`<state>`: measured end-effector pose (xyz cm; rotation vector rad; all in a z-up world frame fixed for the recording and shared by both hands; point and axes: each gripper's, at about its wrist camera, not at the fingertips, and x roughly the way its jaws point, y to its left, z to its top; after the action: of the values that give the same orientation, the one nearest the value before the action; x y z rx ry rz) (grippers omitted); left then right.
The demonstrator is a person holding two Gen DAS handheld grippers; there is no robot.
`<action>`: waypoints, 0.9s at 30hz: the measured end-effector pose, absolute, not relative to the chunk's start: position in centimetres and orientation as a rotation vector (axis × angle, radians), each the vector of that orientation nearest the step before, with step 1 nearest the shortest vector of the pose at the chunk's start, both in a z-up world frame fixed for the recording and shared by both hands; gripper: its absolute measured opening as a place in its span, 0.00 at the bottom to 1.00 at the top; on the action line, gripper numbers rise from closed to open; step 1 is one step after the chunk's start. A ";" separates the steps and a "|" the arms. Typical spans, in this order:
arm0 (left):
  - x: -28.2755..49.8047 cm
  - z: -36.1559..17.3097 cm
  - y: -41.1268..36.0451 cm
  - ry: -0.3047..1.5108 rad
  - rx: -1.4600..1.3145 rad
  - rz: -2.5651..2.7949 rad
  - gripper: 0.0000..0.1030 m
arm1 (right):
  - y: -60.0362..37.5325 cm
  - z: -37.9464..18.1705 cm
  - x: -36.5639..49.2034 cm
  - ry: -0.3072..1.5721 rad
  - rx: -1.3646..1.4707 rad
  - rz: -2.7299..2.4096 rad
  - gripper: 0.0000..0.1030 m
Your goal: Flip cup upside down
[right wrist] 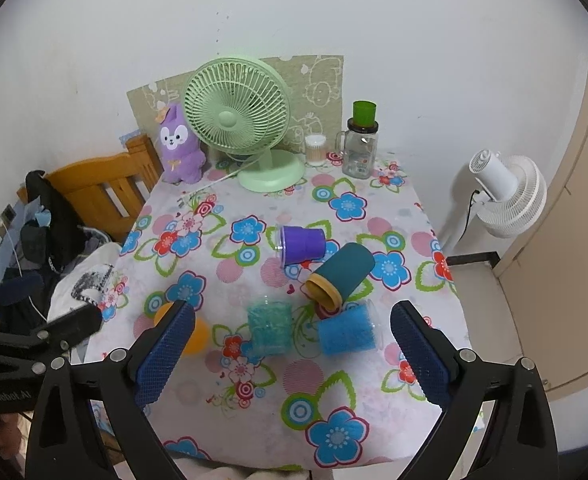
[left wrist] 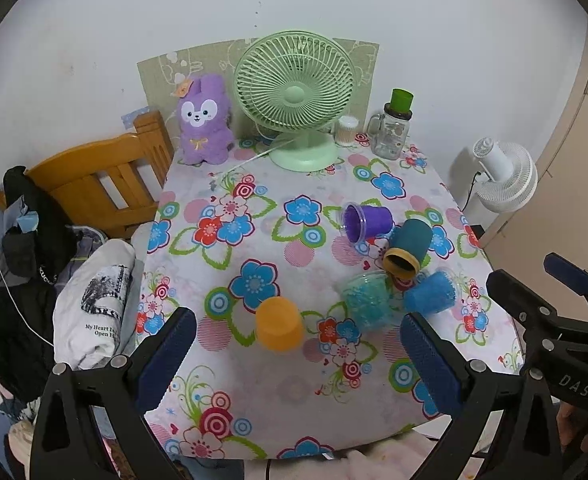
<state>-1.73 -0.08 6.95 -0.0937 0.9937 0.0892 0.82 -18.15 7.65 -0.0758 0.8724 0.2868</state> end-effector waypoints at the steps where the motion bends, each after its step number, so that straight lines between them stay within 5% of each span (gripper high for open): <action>1: -1.8 6.9 -0.3 0.993 -0.092 0.088 1.00 | -18.2 7.7 0.8 0.870 -0.070 0.289 0.97; 27: -0.9 7.4 -1.2 0.976 -0.064 0.131 1.00 | -18.5 7.7 2.0 0.860 -0.078 0.279 0.97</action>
<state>-0.91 -1.16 7.42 -0.0638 0.9764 0.1313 1.99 -18.53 7.67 -0.0776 0.8601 0.2790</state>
